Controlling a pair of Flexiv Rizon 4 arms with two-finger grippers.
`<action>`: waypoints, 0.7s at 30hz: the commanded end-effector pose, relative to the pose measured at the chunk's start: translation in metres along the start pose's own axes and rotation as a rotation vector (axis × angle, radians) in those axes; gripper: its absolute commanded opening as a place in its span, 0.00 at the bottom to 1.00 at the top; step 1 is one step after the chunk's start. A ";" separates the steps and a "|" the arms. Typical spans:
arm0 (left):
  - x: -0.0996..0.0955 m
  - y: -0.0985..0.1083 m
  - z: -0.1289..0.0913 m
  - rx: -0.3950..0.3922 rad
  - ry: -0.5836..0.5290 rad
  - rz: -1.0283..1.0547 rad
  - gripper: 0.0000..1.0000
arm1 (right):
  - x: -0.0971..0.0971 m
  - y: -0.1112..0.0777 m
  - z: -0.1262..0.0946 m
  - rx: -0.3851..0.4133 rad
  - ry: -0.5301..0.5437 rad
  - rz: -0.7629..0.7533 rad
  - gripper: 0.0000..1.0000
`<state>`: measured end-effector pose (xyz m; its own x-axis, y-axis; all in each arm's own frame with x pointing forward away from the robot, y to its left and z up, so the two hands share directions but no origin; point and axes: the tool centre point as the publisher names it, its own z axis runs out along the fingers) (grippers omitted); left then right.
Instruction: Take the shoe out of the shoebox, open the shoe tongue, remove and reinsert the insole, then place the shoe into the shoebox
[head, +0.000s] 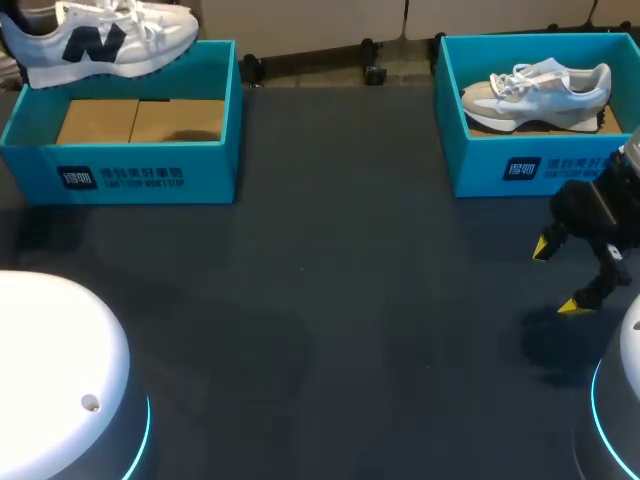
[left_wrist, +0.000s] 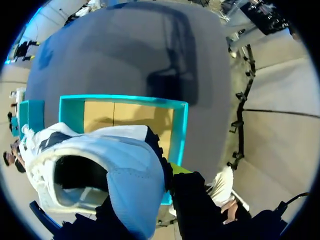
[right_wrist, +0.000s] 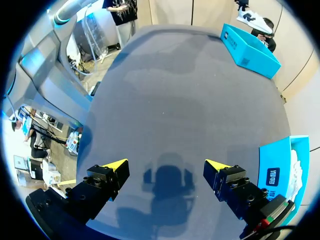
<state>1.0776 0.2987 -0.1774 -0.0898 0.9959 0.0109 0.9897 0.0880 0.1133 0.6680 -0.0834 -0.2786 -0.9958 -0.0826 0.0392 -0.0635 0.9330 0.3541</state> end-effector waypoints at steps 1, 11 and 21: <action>0.010 0.018 0.015 0.032 0.010 0.032 0.00 | 0.000 0.000 0.001 0.003 0.000 0.000 1.00; 0.013 0.014 0.048 0.040 0.059 0.124 0.00 | 0.000 0.000 0.001 0.003 0.000 0.000 1.00; 0.013 0.016 0.053 0.050 0.065 0.125 0.00 | 0.000 0.000 0.001 0.003 0.000 0.000 1.00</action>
<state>1.0962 0.3131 -0.2303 0.0274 0.9958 0.0872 0.9975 -0.0329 0.0620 0.6680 -0.0834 -0.2786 -0.9958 -0.0825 0.0392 -0.0634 0.9330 0.3541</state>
